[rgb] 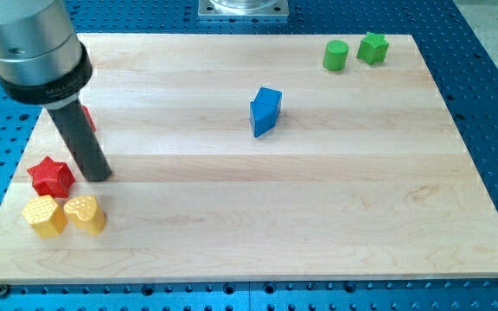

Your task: Move the red blocks into the yellow blocks

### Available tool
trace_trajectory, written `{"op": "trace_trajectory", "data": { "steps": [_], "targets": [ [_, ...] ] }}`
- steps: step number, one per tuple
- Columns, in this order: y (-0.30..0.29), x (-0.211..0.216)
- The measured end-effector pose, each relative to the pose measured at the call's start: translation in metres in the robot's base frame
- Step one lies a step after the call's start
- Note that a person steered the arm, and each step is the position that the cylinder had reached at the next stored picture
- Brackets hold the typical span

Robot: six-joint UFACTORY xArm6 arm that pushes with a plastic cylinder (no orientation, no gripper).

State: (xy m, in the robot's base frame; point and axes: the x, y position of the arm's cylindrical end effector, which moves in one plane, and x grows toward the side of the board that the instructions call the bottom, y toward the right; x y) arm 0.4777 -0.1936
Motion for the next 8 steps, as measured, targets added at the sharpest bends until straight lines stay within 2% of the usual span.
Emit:
{"op": "trace_trajectory", "data": {
  "steps": [1,2,3,4,5,6,8],
  "targets": [
    [-0.024,-0.02],
    [-0.054,0.007],
    [-0.034,0.033],
    [-0.024,0.001],
    [-0.099,-0.015],
    [-0.041,-0.076],
    [-0.032,-0.143]
  ]
}}
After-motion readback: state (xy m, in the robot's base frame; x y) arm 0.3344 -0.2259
